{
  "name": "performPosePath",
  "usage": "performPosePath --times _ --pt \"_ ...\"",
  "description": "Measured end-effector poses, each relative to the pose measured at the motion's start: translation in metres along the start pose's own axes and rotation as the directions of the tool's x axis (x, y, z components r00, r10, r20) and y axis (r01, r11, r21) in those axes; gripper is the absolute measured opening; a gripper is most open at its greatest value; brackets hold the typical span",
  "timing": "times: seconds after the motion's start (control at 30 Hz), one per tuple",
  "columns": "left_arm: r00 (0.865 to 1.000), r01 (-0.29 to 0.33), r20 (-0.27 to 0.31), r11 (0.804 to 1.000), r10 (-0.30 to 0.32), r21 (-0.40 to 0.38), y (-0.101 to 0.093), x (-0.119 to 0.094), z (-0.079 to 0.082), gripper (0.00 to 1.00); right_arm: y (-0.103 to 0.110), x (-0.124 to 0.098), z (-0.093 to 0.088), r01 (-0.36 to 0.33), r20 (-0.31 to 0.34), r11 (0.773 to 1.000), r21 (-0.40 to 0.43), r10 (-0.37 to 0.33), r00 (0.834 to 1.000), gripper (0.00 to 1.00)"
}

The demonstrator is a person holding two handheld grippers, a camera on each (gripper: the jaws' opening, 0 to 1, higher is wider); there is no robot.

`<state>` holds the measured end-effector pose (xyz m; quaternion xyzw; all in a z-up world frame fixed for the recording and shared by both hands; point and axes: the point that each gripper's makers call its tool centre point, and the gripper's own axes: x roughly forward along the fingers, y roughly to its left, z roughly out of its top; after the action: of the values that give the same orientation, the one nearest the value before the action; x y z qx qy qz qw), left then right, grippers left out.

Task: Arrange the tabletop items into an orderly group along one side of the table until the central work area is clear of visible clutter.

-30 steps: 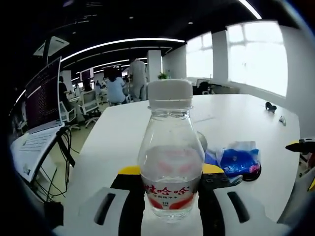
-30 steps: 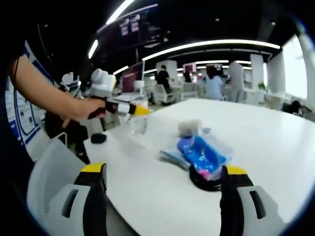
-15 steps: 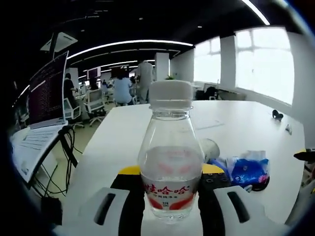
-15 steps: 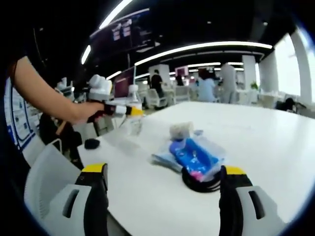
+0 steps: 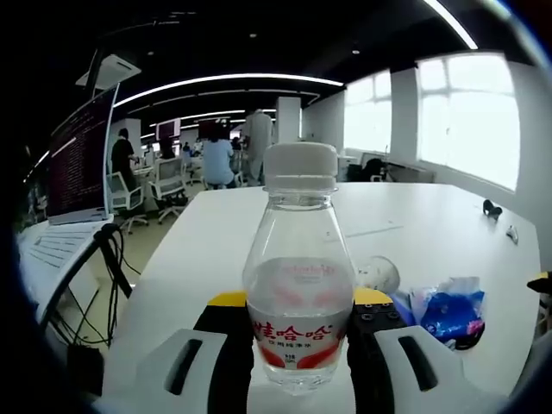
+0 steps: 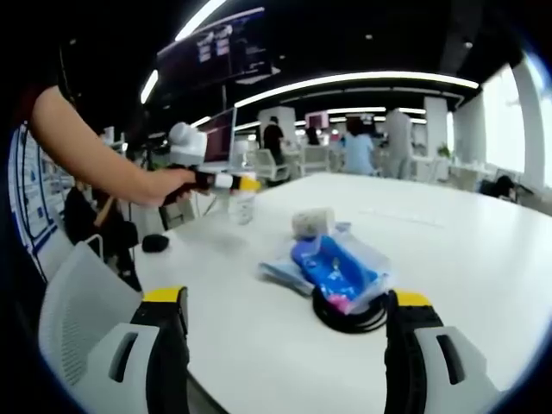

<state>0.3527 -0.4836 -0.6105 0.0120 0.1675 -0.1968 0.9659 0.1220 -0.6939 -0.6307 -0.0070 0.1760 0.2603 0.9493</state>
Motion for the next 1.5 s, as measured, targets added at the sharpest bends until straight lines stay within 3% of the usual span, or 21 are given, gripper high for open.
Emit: performPosePath --times 0.47,1.4,1.43,1.5 --pt "1.0 -0.013 0.014 1.0 0.013 -0.009 0.011 0.03 0.002 0.4 -0.002 0.002 -0.009 0.011 -0.037 1.0 -0.006 -0.011 0.999 0.94" --pt "0.998 -0.064 -0.005 0.998 0.064 -0.011 0.024 0.067 -0.026 0.4 -0.007 0.003 -0.023 0.025 -0.106 0.999 -0.027 -0.028 0.994 0.92" --pt "0.997 -0.077 0.021 0.997 0.077 -0.006 0.027 0.069 -0.024 0.4 -0.007 0.003 -0.024 0.026 -0.106 0.999 -0.026 -0.029 0.994 0.92" --pt "0.996 -0.09 0.019 0.996 0.09 -0.002 0.029 0.069 -0.025 0.4 -0.007 0.003 -0.024 0.028 -0.108 0.999 -0.026 -0.031 0.994 0.92"
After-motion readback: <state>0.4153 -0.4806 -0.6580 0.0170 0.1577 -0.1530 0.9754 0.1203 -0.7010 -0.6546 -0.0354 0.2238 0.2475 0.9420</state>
